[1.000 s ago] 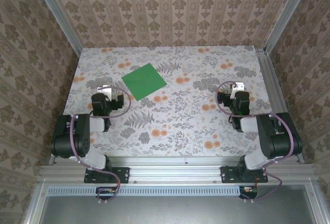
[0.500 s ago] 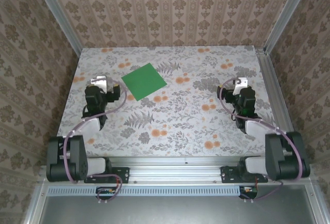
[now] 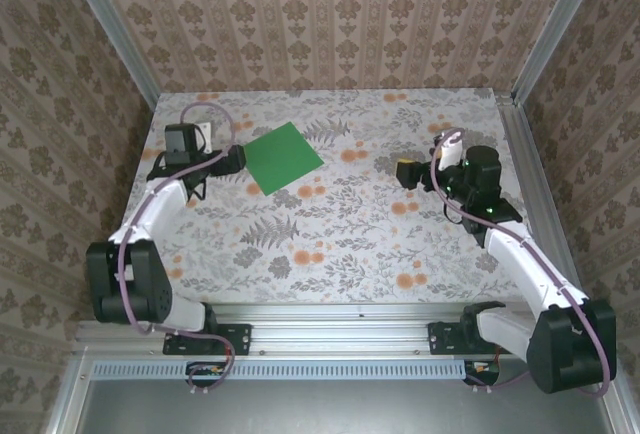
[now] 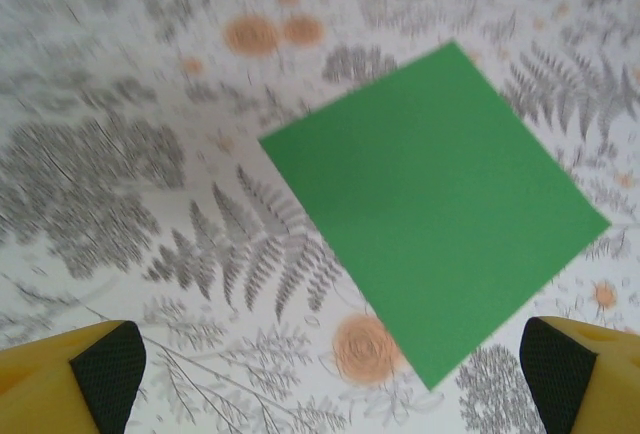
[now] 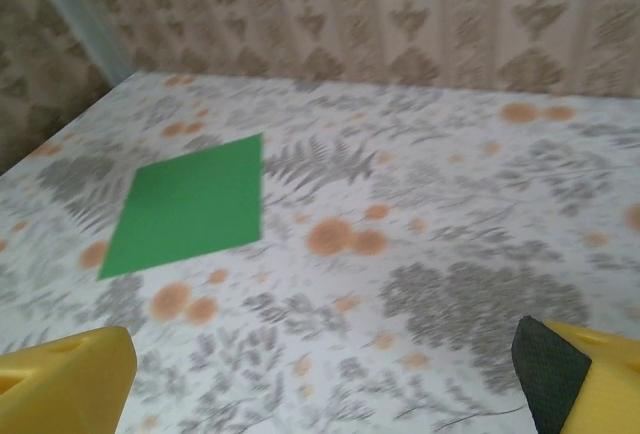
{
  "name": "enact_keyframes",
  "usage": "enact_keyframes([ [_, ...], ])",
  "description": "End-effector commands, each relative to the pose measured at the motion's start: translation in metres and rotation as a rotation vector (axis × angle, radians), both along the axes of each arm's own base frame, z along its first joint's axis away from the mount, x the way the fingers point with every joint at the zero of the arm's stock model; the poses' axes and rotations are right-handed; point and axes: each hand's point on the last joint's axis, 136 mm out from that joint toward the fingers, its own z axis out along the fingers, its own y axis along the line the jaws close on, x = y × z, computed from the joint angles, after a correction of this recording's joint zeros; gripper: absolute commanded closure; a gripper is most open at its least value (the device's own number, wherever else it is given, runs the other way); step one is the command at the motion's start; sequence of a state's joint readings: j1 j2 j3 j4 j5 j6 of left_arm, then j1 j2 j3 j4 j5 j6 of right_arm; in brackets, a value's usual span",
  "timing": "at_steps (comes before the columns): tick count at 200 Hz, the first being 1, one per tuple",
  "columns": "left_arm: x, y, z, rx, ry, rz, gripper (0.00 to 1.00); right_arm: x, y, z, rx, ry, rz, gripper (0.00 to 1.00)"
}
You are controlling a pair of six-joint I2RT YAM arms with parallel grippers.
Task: Fold a paper plane with a square sheet of paper (pick it up from the middle)
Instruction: Move the square sheet of paper to the center of the table.
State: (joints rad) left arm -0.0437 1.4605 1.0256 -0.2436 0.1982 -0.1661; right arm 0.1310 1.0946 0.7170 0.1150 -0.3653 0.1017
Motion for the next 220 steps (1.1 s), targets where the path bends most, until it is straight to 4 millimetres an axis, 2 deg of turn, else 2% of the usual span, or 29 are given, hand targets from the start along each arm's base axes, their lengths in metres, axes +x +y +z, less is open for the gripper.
enact_keyframes([
  [1, -0.006, -0.017, -0.010, -0.050, 0.130, -0.033, 0.00, -0.018, 0.025, -0.003, 0.016, 0.102, 0.106, 0.00],
  [83, 0.037, -0.047, -0.064, 0.128, 0.340, -0.082, 0.03, -0.018, 0.073, -0.008, -0.014, 0.168, 0.167, 0.00],
  [114, 0.052, -0.057, -0.087, 0.155, 0.399, -0.084, 0.05, -0.012, 0.090, -0.011, -0.010, 0.182, 0.176, 0.00],
  [148, 0.064, -0.064, -0.102, 0.200, 0.433, -0.074, 0.04, -0.003, 0.106, -0.017, -0.018, 0.211, 0.168, 0.00],
  [184, 0.068, -0.073, -0.116, 0.224, 0.461, -0.082, 0.04, 0.005, 0.120, -0.022, -0.011, 0.229, 0.172, 0.00],
  [195, 0.069, -0.077, -0.120, 0.223, 0.471, -0.084, 0.04, 0.005, 0.122, -0.018, -0.007, 0.222, 0.175, 0.00],
  [198, 0.068, -0.078, -0.121, 0.225, 0.475, -0.086, 0.04, 0.008, 0.124, -0.029, -0.016, 0.248, 0.175, 0.00],
  [220, 0.064, -0.086, -0.130, 0.239, 0.503, -0.100, 0.04, 0.010, 0.129, -0.033, -0.013, 0.261, 0.178, 0.00],
])
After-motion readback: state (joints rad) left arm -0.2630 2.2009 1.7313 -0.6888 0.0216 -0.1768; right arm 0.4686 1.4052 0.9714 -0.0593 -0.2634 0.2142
